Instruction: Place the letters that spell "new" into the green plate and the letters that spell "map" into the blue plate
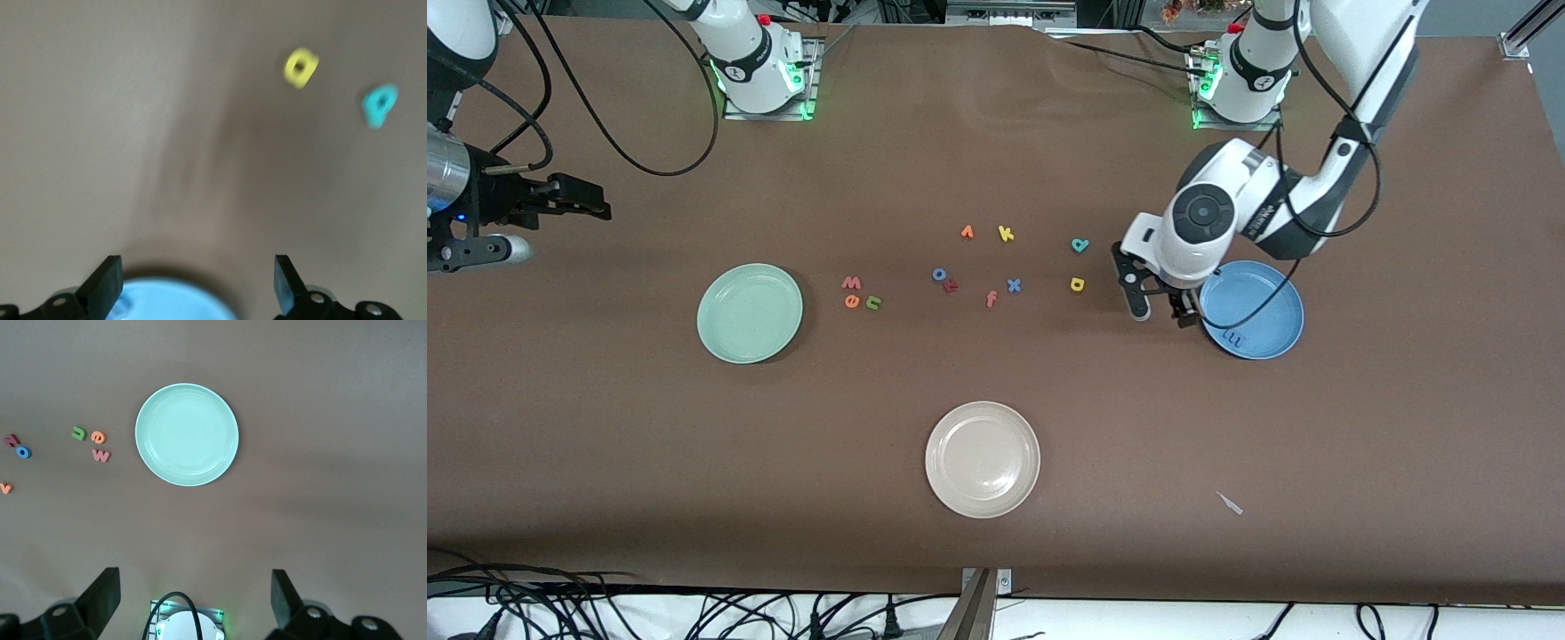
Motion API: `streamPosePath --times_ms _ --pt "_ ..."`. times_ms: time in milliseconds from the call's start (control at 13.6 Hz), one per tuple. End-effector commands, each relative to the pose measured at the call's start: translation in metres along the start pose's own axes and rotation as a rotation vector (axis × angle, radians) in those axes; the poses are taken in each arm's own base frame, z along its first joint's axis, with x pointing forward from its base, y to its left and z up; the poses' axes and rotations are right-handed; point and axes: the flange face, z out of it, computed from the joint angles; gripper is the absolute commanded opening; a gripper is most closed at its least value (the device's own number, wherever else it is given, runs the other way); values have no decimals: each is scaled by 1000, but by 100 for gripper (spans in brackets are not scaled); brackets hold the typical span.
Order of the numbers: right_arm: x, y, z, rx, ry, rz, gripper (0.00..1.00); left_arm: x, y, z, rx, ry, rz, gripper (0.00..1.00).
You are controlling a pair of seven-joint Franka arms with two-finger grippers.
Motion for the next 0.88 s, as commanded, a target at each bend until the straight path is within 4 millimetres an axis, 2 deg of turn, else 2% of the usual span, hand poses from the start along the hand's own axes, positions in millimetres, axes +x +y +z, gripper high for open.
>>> streamPosePath --times_ms 0,293,367,514,587,807 --pt "-2 -1 -4 16 9 7 100 44 36 5 -57 19 -235 100" --pt "-2 1 -5 16 13 12 100 75 54 28 -82 103 -569 100" --pt "-2 2 -5 16 14 13 100 86 68 39 -88 108 -605 100" --pt "-1 4 -6 12 24 14 100 96 93 64 -116 132 -711 100" --pt "-1 5 -7 8 34 16 100 98 98 72 -121 158 -732 99" --pt "2 6 -12 -4 70 18 100 94 89 88 -22 154 -637 91"
